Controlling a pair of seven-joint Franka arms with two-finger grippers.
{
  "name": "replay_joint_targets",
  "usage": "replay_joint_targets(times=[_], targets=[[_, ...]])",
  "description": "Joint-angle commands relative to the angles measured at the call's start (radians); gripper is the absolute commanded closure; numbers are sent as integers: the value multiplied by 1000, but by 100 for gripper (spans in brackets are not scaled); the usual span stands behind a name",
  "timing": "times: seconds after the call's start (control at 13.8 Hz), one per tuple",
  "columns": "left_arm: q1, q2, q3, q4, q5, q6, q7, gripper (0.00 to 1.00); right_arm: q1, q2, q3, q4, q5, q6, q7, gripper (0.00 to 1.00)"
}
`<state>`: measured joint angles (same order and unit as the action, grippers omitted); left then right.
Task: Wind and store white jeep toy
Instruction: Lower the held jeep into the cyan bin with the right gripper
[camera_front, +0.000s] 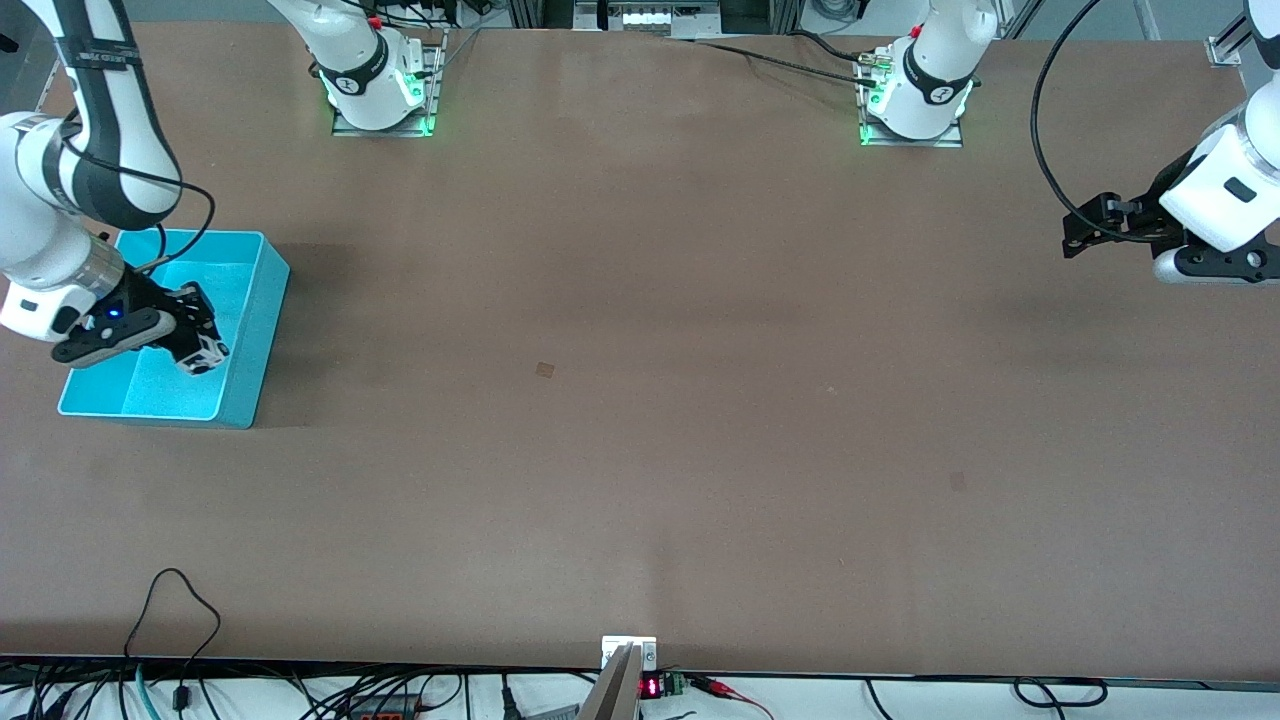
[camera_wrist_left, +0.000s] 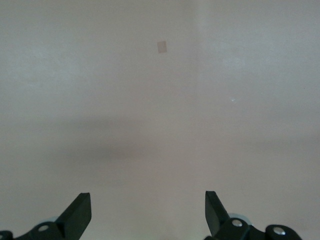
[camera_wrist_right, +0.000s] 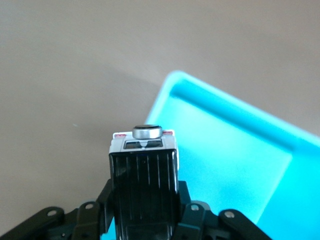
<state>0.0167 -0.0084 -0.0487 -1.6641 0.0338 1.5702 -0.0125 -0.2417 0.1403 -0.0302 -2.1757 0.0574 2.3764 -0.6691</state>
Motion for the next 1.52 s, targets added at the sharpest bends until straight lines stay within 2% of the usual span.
replay_joint_targets(times=[0.0, 0.22, 0.51, 0.58, 1.23, 1.37, 1.44], targets=[[-1, -12, -2, 10, -2, -24, -10, 0, -60, 7, 13, -29, -42, -6, 162, 100], [-3, -10, -2, 18, 0, -36, -9, 0, -64, 25, 13, -42, -76, -8, 297, 100], [-3, -10, -2, 20, 0, -36, -9, 0, -94, 70, 12, -61, -233, -3, 428, 100], [-3, -8, -2, 20, 0, -36, -6, 0, -106, 79, 12, -62, -249, -2, 440, 100], [-3, -8, -2, 20, 0, -38, -3, 0, -142, 189, 12, -70, -252, 55, 468, 100], [-3, -10, -2, 20, 0, -39, -1, 0, -142, 190, 12, -69, -252, 53, 468, 81], [-3, -8, -2, 20, 0, -39, 0, 0, -139, 188, 12, -67, -252, 52, 468, 57]])
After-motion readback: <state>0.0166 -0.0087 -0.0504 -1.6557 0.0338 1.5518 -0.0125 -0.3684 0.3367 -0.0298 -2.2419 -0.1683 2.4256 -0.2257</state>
